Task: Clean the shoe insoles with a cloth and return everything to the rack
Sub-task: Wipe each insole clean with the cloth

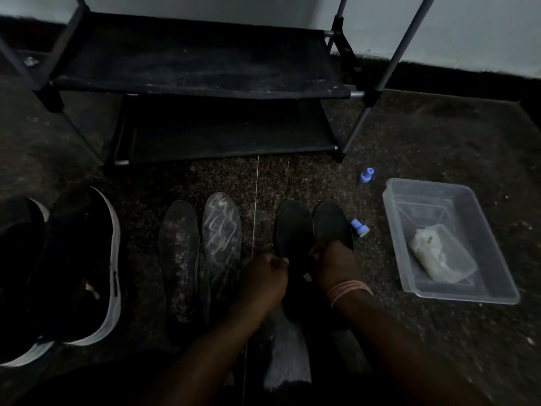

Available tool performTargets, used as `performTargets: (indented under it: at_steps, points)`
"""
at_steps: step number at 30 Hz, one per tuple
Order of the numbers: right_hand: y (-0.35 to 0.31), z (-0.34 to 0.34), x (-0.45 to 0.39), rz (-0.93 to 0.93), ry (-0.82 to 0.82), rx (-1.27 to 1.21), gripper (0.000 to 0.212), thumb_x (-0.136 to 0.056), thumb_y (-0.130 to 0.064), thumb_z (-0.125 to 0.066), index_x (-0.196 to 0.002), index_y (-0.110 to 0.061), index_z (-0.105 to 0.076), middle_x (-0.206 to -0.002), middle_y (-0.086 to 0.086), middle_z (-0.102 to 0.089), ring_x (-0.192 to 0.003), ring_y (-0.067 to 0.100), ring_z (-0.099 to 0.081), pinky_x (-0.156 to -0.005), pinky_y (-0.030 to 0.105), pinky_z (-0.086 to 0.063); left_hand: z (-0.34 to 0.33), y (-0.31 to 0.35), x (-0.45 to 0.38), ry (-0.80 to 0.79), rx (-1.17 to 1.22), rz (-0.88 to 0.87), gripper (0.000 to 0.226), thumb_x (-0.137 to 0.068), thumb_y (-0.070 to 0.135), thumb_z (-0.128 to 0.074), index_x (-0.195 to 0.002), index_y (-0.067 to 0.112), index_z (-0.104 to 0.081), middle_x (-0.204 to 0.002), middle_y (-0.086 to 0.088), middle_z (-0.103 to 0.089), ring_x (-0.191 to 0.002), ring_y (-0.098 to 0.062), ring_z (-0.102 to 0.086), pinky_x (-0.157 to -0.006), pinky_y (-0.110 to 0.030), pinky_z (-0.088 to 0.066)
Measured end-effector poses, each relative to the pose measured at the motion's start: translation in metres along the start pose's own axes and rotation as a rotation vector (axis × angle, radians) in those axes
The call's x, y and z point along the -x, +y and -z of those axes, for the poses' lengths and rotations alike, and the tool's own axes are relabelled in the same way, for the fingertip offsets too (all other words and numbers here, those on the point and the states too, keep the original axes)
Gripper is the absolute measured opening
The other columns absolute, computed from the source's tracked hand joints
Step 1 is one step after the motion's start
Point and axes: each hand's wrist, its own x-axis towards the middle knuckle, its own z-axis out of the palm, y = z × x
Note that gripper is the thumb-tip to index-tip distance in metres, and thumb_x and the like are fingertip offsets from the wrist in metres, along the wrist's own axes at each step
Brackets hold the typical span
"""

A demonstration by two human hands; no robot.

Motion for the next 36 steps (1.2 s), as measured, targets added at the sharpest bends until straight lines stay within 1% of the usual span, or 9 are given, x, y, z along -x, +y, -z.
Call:
performTargets:
  at_steps: [4, 9, 14, 20, 23, 25, 28, 31, 36]
  points:
    - [-0.005, -0.010, 0.007, 0.067, 0.164, -0.036, 0.069, -0.093, -0.049, -0.031, -0.148, -0.009, -0.039, -0.155, 0.006, -0.035, -0.148, 0.022, -0.028, -0.123, 0.033, -0.018, 0.007, -0.001, -0.004, 0.077, -0.110, -0.078, 0.031, -0.095, 0.037, -0.056, -0.090, 0.010, -0.072, -0.081, -0.013, -0.074, -0.080, -0.029, -0.071, -0.077, -0.039, -0.058]
    - [-0.020, 0.008, 0.019, 0.054, 0.139, -0.179, 0.069, -0.095, -0.048, -0.031, -0.148, -0.005, -0.038, -0.155, 0.011, -0.035, -0.146, 0.024, -0.030, -0.122, 0.026, -0.014, 0.010, -0.003, -0.006, 0.108, -0.110, -0.061, 0.044, -0.084, 0.049, -0.054, -0.088, 0.009, -0.071, -0.084, -0.016, -0.074, -0.082, -0.033, -0.072, -0.079, -0.043, -0.059]
    - [-0.023, 0.012, 0.008, -0.001, -0.081, -0.077, 0.015, -0.087, -0.013, -0.065, -0.099, -0.007, -0.071, -0.098, 0.014, -0.073, -0.094, 0.032, -0.069, -0.087, 0.037, -0.055, 0.046, 0.018, -0.008, 0.304, -0.145, -0.132, 0.022, -0.099, 0.030, -0.054, -0.098, 0.016, -0.071, -0.091, -0.004, -0.072, -0.087, -0.023, -0.068, -0.073, -0.027, -0.050]
    - [-0.040, -0.034, 0.040, 0.056, -0.377, -0.106, 0.019, -0.091, -0.021, -0.065, -0.105, -0.009, -0.070, -0.100, 0.007, -0.073, -0.099, 0.019, -0.069, -0.070, 0.017, -0.039, 0.081, 0.025, -0.016, 0.495, -0.196, -0.067, 0.032, -0.101, 0.019, -0.045, -0.121, 0.002, -0.063, -0.120, -0.017, -0.067, -0.114, -0.036, -0.061, -0.085, -0.030, -0.042]
    - [-0.043, -0.051, 0.047, 0.007, -0.413, -0.336, 0.029, -0.089, -0.034, -0.070, -0.068, -0.014, -0.071, -0.049, -0.008, -0.065, -0.046, -0.003, -0.060, -0.048, 0.012, -0.040, 0.084, 0.022, -0.013, 0.484, -0.229, -0.040, 0.033, -0.103, 0.014, -0.042, -0.127, -0.001, -0.059, -0.126, -0.021, -0.063, -0.119, -0.038, -0.058, -0.094, -0.036, -0.044]
    - [-0.046, -0.062, 0.051, -0.008, -0.386, -0.436, 0.033, -0.083, -0.038, -0.076, -0.063, -0.012, -0.071, -0.042, -0.006, -0.061, -0.036, -0.001, -0.053, -0.044, 0.016, -0.040, 0.091, 0.023, -0.002, 0.464, -0.080, -0.069, 0.027, -0.096, 0.009, -0.057, -0.116, -0.009, -0.064, -0.118, -0.026, -0.065, -0.111, -0.039, -0.063, -0.089, -0.035, -0.049]
    - [-0.049, -0.077, 0.055, -0.023, -0.340, -0.551, 0.008, -0.080, -0.015, -0.078, -0.075, -0.012, -0.072, -0.052, -0.006, -0.066, -0.040, 0.000, -0.057, -0.046, 0.019, -0.047, 0.105, 0.017, 0.001, 0.392, 0.043, -0.163, 0.041, -0.059, 0.007, -0.090, -0.087, -0.015, -0.071, -0.086, -0.031, -0.070, -0.078, -0.038, -0.072, -0.069, -0.030, -0.058]
    - [-0.050, -0.085, 0.059, 0.000, -0.319, -0.557, 0.008, -0.078, -0.006, -0.075, -0.075, -0.011, -0.069, -0.067, 0.001, -0.071, -0.054, 0.011, -0.066, -0.051, 0.026, -0.056, 0.108, 0.001, 0.018, 0.457, 0.136, -0.010, 0.034, -0.097, 0.010, -0.053, -0.127, -0.006, -0.061, -0.131, -0.024, -0.062, -0.121, -0.039, -0.059, -0.098, -0.035, -0.047]
    - [-0.055, -0.091, 0.064, 0.033, -0.212, -0.432, 0.022, -0.074, -0.029, -0.080, -0.072, -0.009, -0.071, -0.064, 0.000, -0.070, -0.059, 0.013, -0.066, -0.054, 0.020, -0.047, 0.098, -0.022, 0.045, 0.459, 0.146, -0.001, 0.029, -0.098, 0.015, -0.050, -0.118, 0.001, -0.067, -0.122, -0.014, -0.067, -0.118, -0.032, -0.061, -0.100, -0.035, -0.045]
